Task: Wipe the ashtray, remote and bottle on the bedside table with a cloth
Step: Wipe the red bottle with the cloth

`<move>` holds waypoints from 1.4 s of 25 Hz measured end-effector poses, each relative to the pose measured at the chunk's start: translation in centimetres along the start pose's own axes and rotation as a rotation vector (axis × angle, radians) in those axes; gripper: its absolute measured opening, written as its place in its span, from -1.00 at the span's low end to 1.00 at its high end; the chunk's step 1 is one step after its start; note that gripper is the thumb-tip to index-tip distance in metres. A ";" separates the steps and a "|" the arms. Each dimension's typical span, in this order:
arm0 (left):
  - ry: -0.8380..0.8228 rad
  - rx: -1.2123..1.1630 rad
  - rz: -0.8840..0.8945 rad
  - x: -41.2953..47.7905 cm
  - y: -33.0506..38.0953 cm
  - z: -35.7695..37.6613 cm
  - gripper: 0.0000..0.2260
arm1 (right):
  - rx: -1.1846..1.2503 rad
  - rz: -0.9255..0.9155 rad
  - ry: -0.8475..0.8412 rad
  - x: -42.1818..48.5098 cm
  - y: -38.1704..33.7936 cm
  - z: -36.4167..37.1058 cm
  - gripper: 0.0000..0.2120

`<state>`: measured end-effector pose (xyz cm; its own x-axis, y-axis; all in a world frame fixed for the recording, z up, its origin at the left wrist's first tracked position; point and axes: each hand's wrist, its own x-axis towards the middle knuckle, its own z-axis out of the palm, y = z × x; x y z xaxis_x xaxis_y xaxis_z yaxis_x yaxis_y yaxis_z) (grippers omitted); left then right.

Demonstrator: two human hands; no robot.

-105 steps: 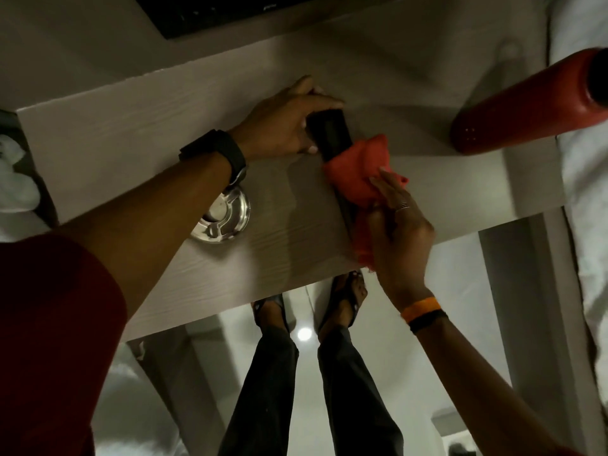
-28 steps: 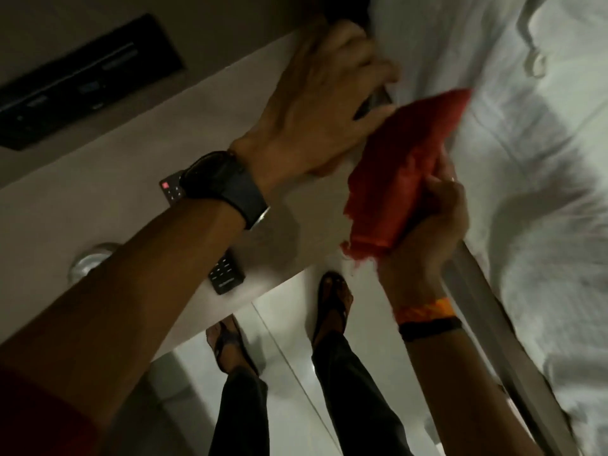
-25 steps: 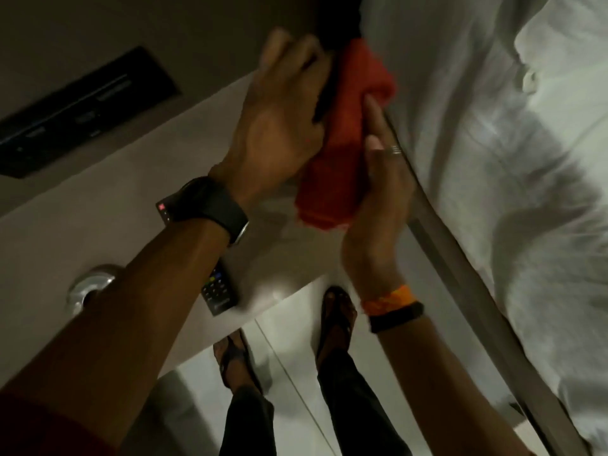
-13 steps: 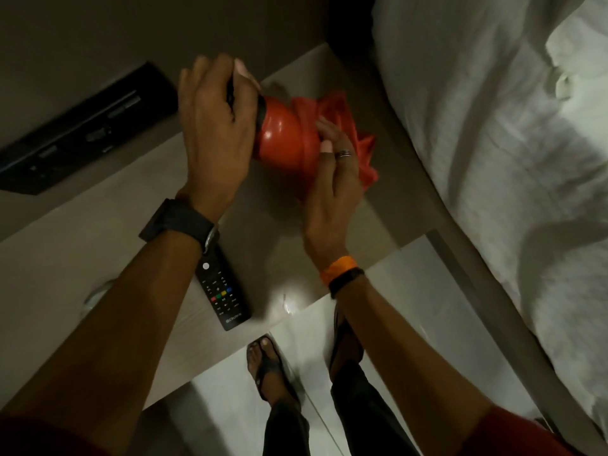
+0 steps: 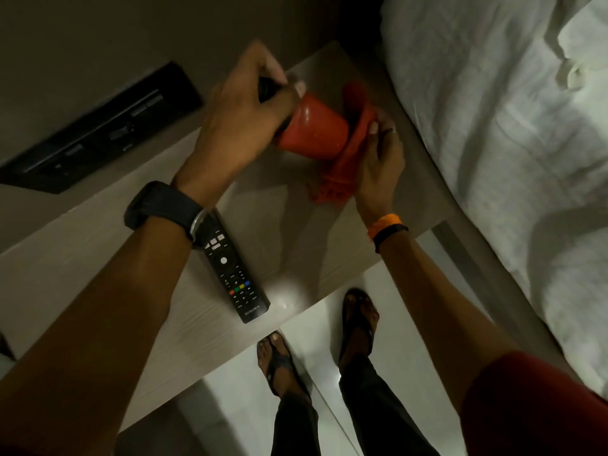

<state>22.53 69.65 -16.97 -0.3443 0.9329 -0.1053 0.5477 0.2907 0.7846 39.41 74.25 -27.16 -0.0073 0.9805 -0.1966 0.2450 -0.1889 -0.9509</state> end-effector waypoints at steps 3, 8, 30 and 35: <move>0.088 -0.080 -0.291 0.9 0.7 0.2 -0.82 | -0.101 -0.403 -0.051 -5.4 -2.3 1.9 -0.68; 0.021 -0.173 -0.538 1.6 1.3 -0.8 -0.72 | -0.426 -0.513 -0.096 -7.3 -2.2 4.7 -0.51; 0.292 0.277 0.012 -0.3 0.8 1.8 -0.55 | -0.197 0.077 -0.181 -4.2 1.6 1.4 -0.69; 0.225 -0.184 0.020 -0.2 0.3 1.0 -0.70 | 0.270 0.209 -0.050 -3.3 -2.9 1.2 -0.70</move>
<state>23.57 69.80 -17.34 -0.5066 0.8615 0.0339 0.4159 0.2097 0.8849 37.60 71.48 -24.04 -0.0332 0.9164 -0.3989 -0.0190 -0.3996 -0.9165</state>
